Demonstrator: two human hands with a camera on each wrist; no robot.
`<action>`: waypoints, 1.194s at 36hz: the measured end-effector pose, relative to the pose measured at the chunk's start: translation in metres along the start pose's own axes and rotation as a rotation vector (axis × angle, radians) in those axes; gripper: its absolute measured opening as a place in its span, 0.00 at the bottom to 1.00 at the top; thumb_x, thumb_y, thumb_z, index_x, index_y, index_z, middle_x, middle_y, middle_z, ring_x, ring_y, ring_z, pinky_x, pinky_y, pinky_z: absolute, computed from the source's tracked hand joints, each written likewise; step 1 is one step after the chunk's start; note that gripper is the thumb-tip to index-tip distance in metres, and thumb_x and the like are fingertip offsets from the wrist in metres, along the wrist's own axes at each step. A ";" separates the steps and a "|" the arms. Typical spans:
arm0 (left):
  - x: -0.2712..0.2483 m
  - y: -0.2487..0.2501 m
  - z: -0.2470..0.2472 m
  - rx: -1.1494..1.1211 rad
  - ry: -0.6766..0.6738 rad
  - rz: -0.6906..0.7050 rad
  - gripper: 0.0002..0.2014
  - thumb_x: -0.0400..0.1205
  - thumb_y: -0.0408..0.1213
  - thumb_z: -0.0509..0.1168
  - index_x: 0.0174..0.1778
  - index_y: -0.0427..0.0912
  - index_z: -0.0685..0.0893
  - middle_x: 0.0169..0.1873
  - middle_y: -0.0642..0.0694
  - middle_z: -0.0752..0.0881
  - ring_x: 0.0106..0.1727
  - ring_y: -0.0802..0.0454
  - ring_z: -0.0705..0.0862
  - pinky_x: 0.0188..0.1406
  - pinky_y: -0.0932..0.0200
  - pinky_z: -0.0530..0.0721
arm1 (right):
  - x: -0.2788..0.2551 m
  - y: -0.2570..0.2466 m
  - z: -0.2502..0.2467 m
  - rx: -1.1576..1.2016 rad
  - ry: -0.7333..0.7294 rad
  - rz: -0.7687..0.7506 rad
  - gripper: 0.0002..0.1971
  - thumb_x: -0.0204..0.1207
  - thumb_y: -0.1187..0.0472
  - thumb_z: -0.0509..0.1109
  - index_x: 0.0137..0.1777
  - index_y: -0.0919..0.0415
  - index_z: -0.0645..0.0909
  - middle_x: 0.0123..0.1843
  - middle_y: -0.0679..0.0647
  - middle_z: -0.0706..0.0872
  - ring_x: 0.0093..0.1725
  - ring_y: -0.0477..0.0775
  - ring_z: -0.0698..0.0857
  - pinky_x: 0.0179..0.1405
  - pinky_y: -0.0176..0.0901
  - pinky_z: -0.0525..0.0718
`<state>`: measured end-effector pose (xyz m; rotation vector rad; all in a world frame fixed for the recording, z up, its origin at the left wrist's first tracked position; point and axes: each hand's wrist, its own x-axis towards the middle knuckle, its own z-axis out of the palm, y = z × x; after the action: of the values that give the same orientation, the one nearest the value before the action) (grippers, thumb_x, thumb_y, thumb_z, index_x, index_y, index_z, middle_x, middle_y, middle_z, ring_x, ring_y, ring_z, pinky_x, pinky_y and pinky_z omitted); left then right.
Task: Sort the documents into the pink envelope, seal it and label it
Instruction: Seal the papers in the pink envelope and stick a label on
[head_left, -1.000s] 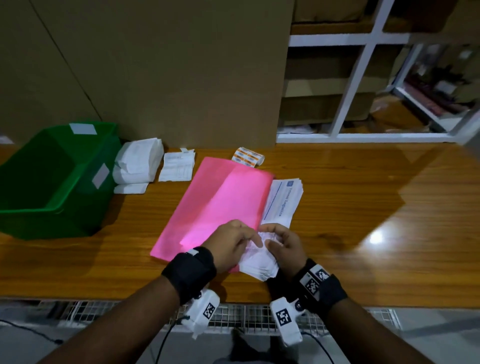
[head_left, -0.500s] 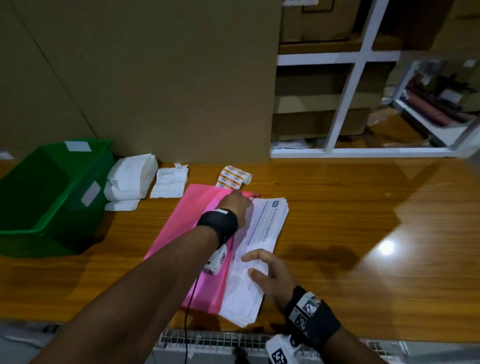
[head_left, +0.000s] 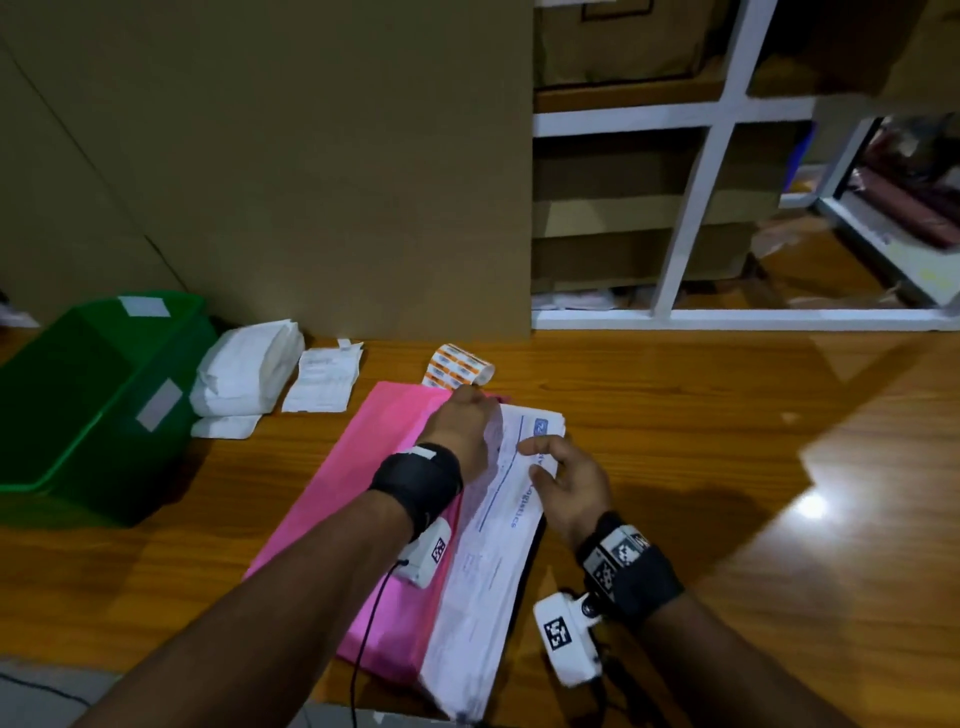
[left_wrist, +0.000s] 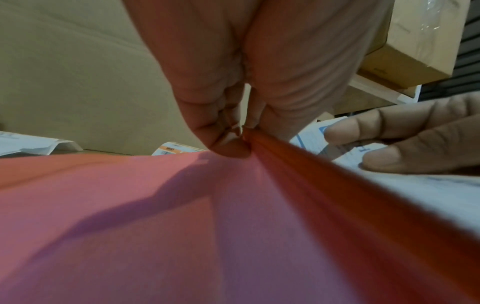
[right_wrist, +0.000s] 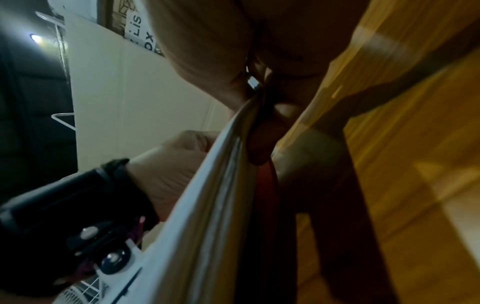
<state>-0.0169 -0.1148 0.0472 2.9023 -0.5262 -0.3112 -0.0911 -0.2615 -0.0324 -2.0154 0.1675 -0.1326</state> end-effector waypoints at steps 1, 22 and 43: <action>0.000 0.002 0.000 0.005 0.006 -0.004 0.31 0.81 0.27 0.67 0.82 0.42 0.69 0.79 0.42 0.66 0.74 0.41 0.75 0.71 0.48 0.81 | 0.000 0.000 0.001 -0.015 -0.001 0.003 0.17 0.81 0.63 0.67 0.48 0.33 0.82 0.53 0.45 0.90 0.55 0.57 0.88 0.56 0.54 0.88; -0.009 0.010 0.005 0.036 0.109 0.015 0.27 0.78 0.38 0.71 0.75 0.47 0.76 0.64 0.41 0.77 0.63 0.41 0.81 0.59 0.54 0.81 | -0.001 -0.029 0.024 0.023 -0.289 0.108 0.13 0.71 0.63 0.62 0.44 0.49 0.87 0.39 0.51 0.91 0.38 0.54 0.91 0.40 0.55 0.92; -0.137 -0.077 0.042 -0.214 0.081 -0.091 0.22 0.83 0.27 0.61 0.62 0.56 0.89 0.44 0.53 0.77 0.51 0.46 0.84 0.49 0.60 0.78 | -0.067 -0.033 0.066 0.226 -0.333 0.244 0.09 0.75 0.66 0.73 0.44 0.50 0.89 0.39 0.48 0.88 0.34 0.50 0.89 0.39 0.55 0.92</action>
<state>-0.1267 -0.0002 0.0149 2.7217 -0.3273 -0.2452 -0.1441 -0.1770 -0.0330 -1.7473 0.1757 0.3244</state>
